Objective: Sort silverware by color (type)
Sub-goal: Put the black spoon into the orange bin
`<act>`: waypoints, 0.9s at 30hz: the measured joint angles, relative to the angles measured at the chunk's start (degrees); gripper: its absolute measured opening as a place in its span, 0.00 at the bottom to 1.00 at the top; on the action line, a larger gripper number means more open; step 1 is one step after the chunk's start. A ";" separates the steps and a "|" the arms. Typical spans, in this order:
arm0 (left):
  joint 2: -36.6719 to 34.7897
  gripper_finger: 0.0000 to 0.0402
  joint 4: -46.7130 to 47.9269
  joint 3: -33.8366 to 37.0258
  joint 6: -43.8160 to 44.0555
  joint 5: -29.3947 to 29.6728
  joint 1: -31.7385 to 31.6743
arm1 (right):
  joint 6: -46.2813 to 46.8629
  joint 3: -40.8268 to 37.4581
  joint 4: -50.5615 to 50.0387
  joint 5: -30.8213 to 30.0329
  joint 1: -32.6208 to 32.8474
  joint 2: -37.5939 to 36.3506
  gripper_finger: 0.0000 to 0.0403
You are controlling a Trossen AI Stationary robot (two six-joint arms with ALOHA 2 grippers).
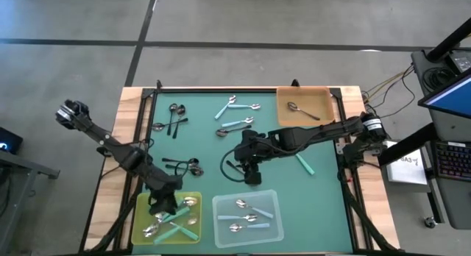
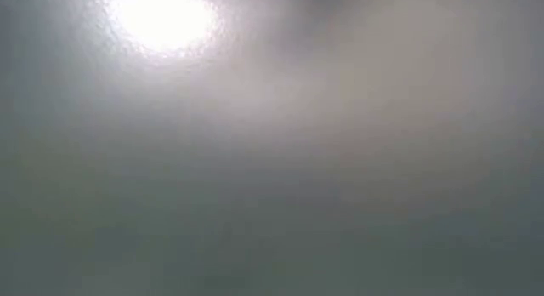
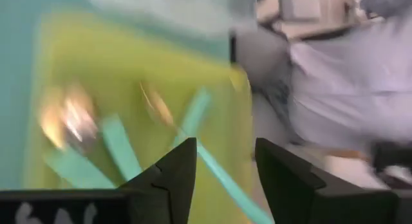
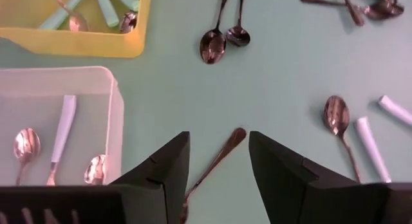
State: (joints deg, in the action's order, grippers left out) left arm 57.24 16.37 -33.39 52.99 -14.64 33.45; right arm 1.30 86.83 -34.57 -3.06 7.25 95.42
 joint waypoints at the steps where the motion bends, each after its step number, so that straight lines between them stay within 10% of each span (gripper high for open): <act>1: 0.09 0.36 1.21 -1.07 -3.33 2.70 -0.53 | -1.44 0.02 0.15 -0.02 -0.03 -0.02 0.38; 13: 2.42 0.32 1.73 -20.12 -37.98 43.55 -1.54 | 1.10 0.04 0.17 -0.01 -0.13 -0.04 0.35; 27: 18.50 0.20 -32.24 -14.53 -60.12 45.62 -1.53 | 1.26 0.04 0.57 -0.01 -0.13 -0.04 0.34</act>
State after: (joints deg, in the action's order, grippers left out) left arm 75.75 -15.87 -47.92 -7.13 30.98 31.91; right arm 2.56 86.87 -34.00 -3.07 7.11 95.37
